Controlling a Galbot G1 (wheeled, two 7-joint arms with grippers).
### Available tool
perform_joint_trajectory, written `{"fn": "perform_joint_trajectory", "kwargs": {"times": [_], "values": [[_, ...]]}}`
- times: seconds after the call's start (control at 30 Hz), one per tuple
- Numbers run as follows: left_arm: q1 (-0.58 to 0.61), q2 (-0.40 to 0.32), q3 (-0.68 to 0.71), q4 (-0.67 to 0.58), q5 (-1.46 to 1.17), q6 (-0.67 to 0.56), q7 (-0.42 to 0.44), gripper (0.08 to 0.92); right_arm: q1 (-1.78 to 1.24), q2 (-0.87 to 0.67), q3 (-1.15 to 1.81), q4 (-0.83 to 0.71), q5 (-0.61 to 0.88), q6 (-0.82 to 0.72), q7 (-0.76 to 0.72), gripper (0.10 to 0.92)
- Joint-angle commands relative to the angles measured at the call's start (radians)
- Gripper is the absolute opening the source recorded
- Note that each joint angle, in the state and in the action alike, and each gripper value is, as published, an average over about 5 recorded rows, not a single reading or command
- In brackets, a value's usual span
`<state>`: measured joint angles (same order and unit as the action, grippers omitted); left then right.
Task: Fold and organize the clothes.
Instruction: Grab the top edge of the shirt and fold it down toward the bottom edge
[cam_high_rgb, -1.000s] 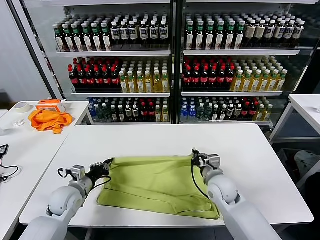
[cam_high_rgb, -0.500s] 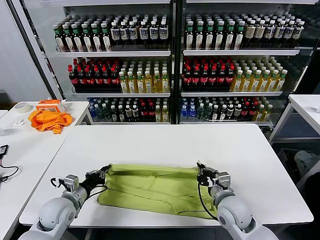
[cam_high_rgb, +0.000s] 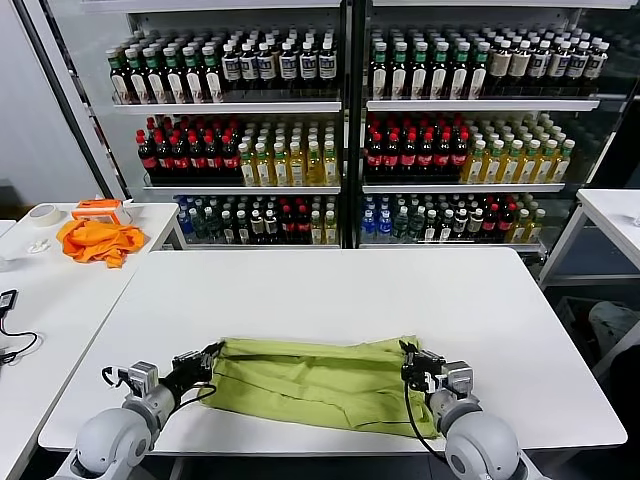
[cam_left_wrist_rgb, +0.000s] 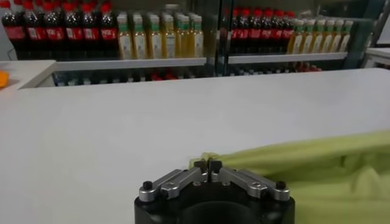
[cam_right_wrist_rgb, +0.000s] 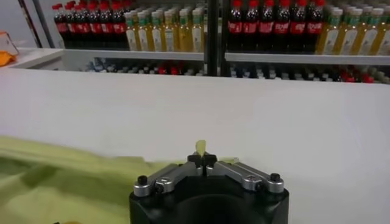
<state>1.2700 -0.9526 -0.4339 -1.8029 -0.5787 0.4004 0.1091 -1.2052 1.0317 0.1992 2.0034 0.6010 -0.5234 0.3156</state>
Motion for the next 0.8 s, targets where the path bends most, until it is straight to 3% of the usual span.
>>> {"fn": "perform_joint_trajectory", "kwargs": {"times": [0.03,0.27,0.37,0.57,0.63,0.8], "values": [[0.026,0.002,-0.010,-0.014,0.017,0.002,0.004,0.081,-0.021,-0.008,-0.002,0.010,0.004,0.001,-0.001,0.108],[0.046,0.008,-0.022,-0.043,0.030,0.017,0.003,0.081,-0.017,-0.001,-0.025,0.002,-0.004,-0.003,-0.014,0.120],[0.051,0.004,-0.021,-0.051,0.051,0.019,0.000,0.104,-0.023,-0.006,-0.027,0.011,-0.021,-0.012,-0.016,0.182],[0.053,-0.007,-0.028,-0.103,0.034,-0.021,-0.020,0.259,-0.065,-0.018,0.012,0.062,-0.071,-0.010,-0.011,0.355],[0.047,-0.012,-0.018,-0.119,-0.002,-0.044,-0.069,0.320,-0.089,-0.020,0.029,0.089,-0.084,-0.008,-0.010,0.415],[0.028,-0.035,0.056,-0.140,-0.107,0.009,-0.338,0.467,-0.164,-0.024,0.071,0.163,-0.114,-0.005,-0.012,0.562]]}}
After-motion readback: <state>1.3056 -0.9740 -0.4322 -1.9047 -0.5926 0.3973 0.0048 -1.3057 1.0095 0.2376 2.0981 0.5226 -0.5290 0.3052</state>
